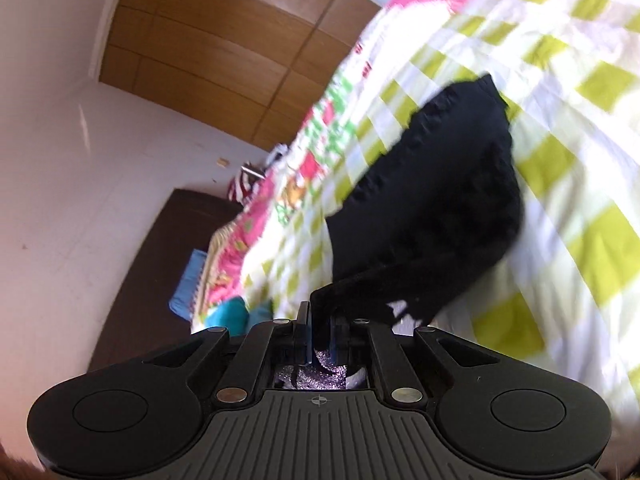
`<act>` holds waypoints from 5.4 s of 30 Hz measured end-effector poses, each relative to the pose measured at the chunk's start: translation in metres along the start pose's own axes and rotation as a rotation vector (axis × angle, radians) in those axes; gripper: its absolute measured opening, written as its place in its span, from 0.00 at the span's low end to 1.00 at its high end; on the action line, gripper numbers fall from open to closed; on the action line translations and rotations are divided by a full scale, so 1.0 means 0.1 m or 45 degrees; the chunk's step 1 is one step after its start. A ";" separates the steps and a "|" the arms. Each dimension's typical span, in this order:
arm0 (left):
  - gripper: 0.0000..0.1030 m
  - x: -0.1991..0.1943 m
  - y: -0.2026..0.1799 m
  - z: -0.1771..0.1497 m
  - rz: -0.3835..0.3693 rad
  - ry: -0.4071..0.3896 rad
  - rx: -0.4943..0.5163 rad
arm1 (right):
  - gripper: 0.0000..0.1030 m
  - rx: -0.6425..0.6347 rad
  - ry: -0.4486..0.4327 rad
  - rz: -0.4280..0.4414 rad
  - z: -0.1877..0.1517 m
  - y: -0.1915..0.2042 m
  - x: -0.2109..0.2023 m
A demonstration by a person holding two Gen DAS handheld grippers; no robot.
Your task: Fold small clothes
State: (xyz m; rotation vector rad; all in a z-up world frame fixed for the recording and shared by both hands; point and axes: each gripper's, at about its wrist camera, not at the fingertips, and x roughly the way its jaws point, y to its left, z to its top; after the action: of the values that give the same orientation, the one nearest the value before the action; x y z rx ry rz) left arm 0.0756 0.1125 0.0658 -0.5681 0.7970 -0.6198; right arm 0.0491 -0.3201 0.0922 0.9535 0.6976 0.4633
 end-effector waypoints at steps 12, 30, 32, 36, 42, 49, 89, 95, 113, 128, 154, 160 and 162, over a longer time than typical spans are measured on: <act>0.23 1.43 0.79 1.68 0.267 -0.190 -0.108 | 0.12 0.114 -0.318 -0.355 1.63 -0.63 1.54; 0.46 1.64 0.98 1.25 0.518 -0.064 0.005 | 0.51 -0.570 -0.221 -0.777 1.16 -0.68 1.56; 0.47 1.63 0.99 1.09 0.514 -0.041 -0.004 | 0.41 -0.578 -0.161 -0.806 1.14 -0.75 1.62; 0.57 1.56 1.00 0.89 0.551 -0.032 0.001 | 0.24 -0.352 -0.145 -0.827 1.29 -1.05 1.66; 0.56 1.44 0.78 0.91 0.626 -0.063 0.096 | 0.32 -0.512 -0.283 -0.851 1.13 -0.63 1.39; 0.56 1.40 0.29 1.10 0.639 -0.248 0.338 | 0.31 -0.784 -0.304 -0.769 1.02 -0.24 1.67; 0.39 1.14 0.46 0.17 0.684 -0.058 0.147 | 0.20 -0.679 -0.119 -0.897 0.72 -0.65 1.43; 0.40 0.87 0.06 0.25 0.738 -0.185 0.360 | 0.38 -0.691 -0.228 -0.837 0.81 -0.56 1.18; 0.44 1.40 -0.11 0.23 0.763 -0.064 0.525 | 0.53 -0.530 -0.191 -0.806 0.74 -0.83 1.04; 0.48 1.76 -0.07 0.19 0.742 0.020 0.510 | 0.60 -0.031 -0.128 -0.392 0.86 -1.32 1.23; 0.49 1.74 -0.17 -0.06 0.778 0.071 0.513 | 0.25 -0.187 -0.102 -0.602 0.48 -0.98 0.90; 0.49 1.55 -0.23 -0.26 0.669 0.080 0.480 | 0.26 -0.165 -0.105 -0.669 0.31 -0.95 0.61; 0.49 1.50 -0.27 -0.28 0.637 0.066 0.469 | 0.26 -0.201 -0.099 -0.705 0.35 -0.88 0.62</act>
State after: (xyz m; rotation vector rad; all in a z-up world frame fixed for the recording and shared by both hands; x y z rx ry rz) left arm 0.1275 -0.0163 -0.0025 -0.0074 0.8105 -0.3055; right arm 0.1217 -0.3453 0.0099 0.5908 0.8048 -0.0087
